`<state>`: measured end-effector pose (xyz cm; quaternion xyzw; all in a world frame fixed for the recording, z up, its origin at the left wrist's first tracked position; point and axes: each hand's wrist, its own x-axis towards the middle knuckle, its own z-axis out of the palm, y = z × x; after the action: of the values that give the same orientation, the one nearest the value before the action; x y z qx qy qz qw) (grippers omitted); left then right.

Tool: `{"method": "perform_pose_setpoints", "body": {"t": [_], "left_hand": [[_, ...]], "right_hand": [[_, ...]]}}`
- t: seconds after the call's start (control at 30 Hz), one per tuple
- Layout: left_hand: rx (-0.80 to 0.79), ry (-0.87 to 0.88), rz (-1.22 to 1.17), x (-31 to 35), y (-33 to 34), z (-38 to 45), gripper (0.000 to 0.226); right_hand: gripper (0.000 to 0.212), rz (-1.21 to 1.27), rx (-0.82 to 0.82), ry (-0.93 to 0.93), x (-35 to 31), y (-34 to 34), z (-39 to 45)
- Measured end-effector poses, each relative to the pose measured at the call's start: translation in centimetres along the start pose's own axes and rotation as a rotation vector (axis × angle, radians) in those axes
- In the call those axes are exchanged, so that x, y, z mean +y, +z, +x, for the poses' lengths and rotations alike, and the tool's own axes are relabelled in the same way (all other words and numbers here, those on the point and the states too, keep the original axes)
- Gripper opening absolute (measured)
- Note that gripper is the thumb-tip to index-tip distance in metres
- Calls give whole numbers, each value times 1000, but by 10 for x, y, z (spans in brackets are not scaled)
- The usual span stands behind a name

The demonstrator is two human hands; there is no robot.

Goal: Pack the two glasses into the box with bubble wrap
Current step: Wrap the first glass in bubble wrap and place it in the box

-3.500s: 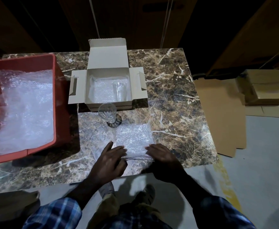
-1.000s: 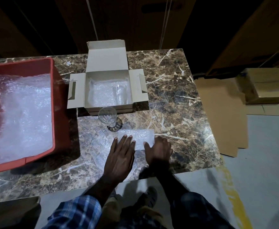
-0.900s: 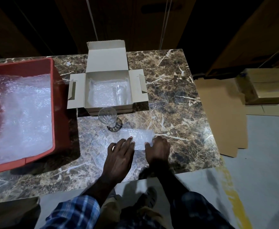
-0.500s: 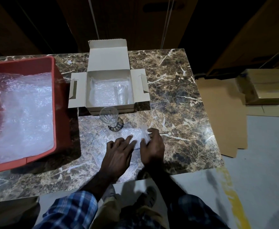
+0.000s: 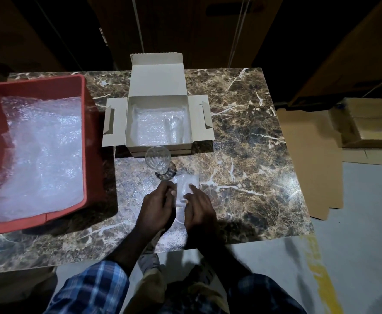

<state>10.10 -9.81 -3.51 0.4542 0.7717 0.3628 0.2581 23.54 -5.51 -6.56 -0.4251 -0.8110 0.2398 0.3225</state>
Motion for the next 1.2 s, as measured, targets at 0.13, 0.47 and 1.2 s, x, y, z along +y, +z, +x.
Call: {"method": "perform_pose_setpoints", "body": {"t": [0.13, 0.47, 1.2], "left_hand": [[-44, 4, -11, -4, -4, -1, 11], [-42, 279, 304, -19, 6, 0, 38], [-202, 524, 723, -31, 6, -13, 57]], "right_hand": [[38, -19, -60, -61, 2, 9, -4], [51, -84, -230, -18, 12, 9, -7], [41, -311, -310, -353, 50, -13, 9]]}}
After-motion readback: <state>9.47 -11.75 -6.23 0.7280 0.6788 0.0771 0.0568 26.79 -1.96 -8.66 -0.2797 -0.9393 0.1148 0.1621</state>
